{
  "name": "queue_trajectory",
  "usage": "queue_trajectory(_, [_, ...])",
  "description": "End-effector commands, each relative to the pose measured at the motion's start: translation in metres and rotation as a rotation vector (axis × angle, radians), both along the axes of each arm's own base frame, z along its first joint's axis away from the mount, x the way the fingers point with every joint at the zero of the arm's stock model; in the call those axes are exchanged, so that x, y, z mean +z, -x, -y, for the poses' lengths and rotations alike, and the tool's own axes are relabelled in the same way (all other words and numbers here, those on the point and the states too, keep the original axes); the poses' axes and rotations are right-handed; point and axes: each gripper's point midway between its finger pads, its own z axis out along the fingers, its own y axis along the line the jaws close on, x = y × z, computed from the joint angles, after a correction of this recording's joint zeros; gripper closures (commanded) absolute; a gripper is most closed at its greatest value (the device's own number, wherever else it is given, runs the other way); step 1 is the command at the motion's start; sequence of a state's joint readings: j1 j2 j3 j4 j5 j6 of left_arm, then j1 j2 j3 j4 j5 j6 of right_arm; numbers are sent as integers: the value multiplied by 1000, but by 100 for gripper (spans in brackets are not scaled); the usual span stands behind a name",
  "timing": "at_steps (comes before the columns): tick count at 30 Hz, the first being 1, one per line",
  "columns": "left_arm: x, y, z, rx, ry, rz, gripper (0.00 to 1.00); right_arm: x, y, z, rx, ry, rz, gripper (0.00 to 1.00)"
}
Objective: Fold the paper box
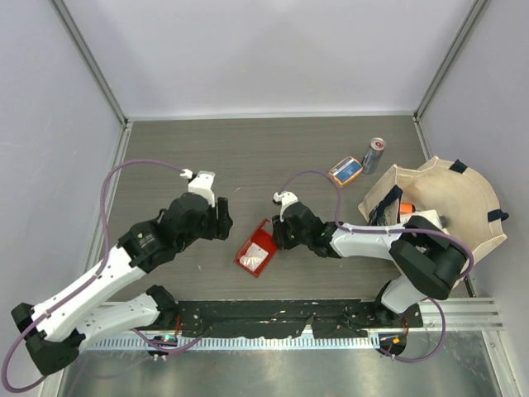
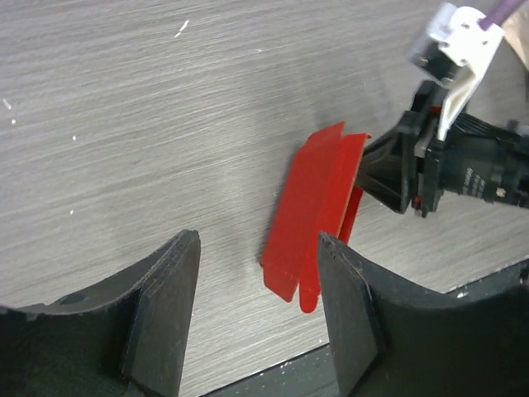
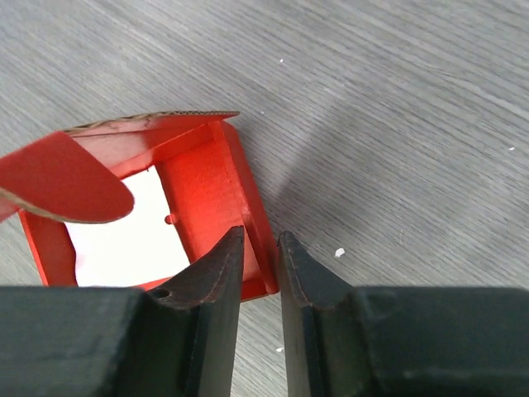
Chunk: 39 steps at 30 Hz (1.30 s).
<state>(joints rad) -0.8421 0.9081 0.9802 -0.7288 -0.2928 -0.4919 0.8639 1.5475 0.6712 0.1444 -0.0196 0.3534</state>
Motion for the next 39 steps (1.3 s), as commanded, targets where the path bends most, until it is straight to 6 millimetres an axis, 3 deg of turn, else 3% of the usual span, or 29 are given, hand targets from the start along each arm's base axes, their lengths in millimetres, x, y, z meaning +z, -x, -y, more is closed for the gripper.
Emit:
queue_trajectory(1, [14,-17,-13,236,214,96,39,28,-26,5,-229,-49,115,74])
queue_trajectory(2, [2,-16,-18,258,208,91,39,28,-33,13,-319,-39,122,80])
queue_trajectory(4, [2,-17,-30,324,238,125,41,22,-34,27,-422,-7,103,83])
queue_trajectory(5, [-7,-17,-33,353,241,118,42,23,-39,34,-485,-4,113,85])
queue_trajectory(9, [-21,-18,-32,381,270,100,44,19,-34,35,-585,-67,73,87])
queue_trajectory(12, [-31,-18,-23,344,265,78,41,30,-34,26,-528,-75,101,79])
queue_trajectory(13, [-37,-18,-21,338,248,69,39,31,-33,30,-520,-49,104,70])
queue_trajectory(16, [-43,-23,-13,290,222,72,32,45,-28,35,-433,15,123,57])
queue_trajectory(19, [-48,-28,-2,244,238,62,27,68,-17,37,-286,2,149,53])
queue_trajectory(21, [-46,-34,7,225,271,81,24,68,-17,48,-226,-14,143,52])
queue_trajectory(22, [-52,-35,6,215,258,91,24,79,-15,44,-143,-59,163,52])
queue_trajectory(23, [-46,-40,11,209,290,125,26,82,-16,46,-118,-78,163,52])
queue_trajectory(24, [-46,-42,13,199,306,142,27,88,-32,54,-135,-116,208,53])
queue_trajectory(25, [-58,-40,14,175,293,149,27,92,-27,46,-63,-162,214,54])
queue_trajectory(26, [-50,-44,22,151,342,192,30,91,-32,49,-40,-146,251,54])
queue_trajectory(30, [-74,-51,19,151,287,217,30,97,-45,45,6,-150,383,56])
queue_trajectory(34, [-97,-63,2,231,168,244,25,91,-51,34,79,-152,449,55])
queue_trajectory(39, [-93,-73,11,129,125,375,22,79,-58,37,88,-114,464,49])
